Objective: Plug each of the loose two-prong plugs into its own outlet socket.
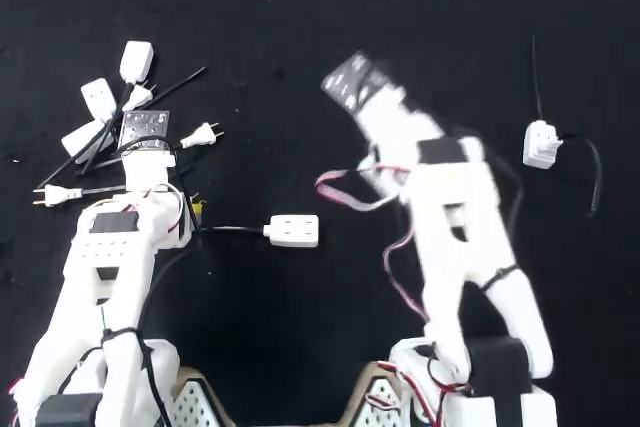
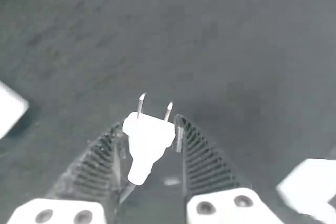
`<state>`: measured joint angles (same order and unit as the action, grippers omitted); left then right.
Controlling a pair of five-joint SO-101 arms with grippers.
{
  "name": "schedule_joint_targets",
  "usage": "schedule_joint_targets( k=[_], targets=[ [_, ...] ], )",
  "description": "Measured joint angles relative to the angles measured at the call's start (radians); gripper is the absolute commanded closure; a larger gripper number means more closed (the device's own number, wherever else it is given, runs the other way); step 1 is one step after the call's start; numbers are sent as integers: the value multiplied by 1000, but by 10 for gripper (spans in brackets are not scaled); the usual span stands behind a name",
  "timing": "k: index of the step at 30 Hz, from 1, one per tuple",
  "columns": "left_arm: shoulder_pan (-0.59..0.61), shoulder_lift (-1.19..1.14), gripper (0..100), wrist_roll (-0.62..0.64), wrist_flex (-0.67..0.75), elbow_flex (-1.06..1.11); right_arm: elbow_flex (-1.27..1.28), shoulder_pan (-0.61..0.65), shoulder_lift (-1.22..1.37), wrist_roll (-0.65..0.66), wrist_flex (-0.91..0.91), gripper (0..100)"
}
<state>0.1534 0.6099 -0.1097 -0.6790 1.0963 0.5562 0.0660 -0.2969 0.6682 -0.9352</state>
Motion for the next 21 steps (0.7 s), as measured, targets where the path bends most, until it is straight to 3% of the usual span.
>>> schedule_joint_targets(
  k=[5,13,17,21],
  targets=[
    [0,0,780,0,0,0,-241,-69,-2,78,-121,988],
    [0,0,780,0,0,0,-238,-84,-5,460,-385,987],
    [0,0,780,0,0,0,-12,-20,-5,525,-308,969],
    [0,0,780,0,0,0,265,52,-5,523,-75,844]
  ],
)
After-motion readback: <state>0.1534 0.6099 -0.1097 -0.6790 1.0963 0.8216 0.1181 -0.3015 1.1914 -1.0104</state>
